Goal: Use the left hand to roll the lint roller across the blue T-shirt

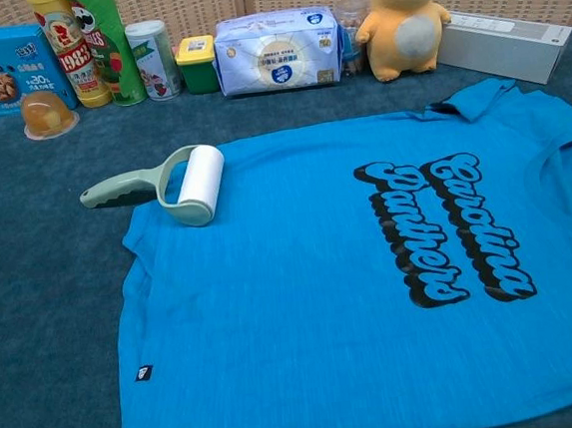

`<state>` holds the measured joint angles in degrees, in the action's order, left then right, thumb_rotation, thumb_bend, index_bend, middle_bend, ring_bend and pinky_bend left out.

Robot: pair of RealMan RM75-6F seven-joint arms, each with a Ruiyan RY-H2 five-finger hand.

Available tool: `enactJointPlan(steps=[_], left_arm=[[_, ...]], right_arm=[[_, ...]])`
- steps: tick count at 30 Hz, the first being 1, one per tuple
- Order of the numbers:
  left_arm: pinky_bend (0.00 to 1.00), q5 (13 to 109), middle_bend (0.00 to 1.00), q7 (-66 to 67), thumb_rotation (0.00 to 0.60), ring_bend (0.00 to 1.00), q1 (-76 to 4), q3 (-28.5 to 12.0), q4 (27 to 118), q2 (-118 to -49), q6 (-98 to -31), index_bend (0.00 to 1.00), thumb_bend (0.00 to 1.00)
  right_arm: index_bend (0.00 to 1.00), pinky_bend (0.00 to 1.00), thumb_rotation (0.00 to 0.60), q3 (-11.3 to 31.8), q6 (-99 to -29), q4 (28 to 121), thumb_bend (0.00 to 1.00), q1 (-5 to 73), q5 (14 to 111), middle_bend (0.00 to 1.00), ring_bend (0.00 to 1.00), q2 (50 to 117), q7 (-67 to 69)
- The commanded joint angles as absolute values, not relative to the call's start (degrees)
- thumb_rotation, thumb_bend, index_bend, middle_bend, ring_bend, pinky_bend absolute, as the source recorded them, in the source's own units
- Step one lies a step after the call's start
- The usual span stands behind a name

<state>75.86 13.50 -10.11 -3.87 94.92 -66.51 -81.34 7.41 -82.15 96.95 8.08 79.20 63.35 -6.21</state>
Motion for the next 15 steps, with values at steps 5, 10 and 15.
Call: enactJointPlan(steps=[5, 10, 15], left_arm=[[0.0, 74.96, 0.0, 14.27, 0.6, 0.0, -10.24, -3.94, 95.25, -66.36, -80.23, 0.0, 0.04], [0.0, 74.13, 0.0, 14.68, 0.6, 0.0, -11.01, -3.03, 95.99, -64.74, -76.66, 0.0, 0.01], [0.0, 75.37, 0.0, 11.42, 0.6, 0.0, -13.3, -3.02, 95.74, -63.45, -72.15, 0.0, 0.01]], right_arm=[[0.06, 0.0, 0.6, 7.47, -82.07, 96.96, 0.0, 8.05, 78.9, 0.0, 0.0, 63.36, -6.17], [0.06, 0.0, 0.6, 7.46, -82.03, 97.14, 0.0, 8.0, 78.83, 0.0, 0.0, 63.27, -6.13], [0.06, 0.0, 0.6, 7.63, -82.76, 97.6, 0.0, 7.76, 79.02, 0.0, 0.0, 63.12, -6.2]])
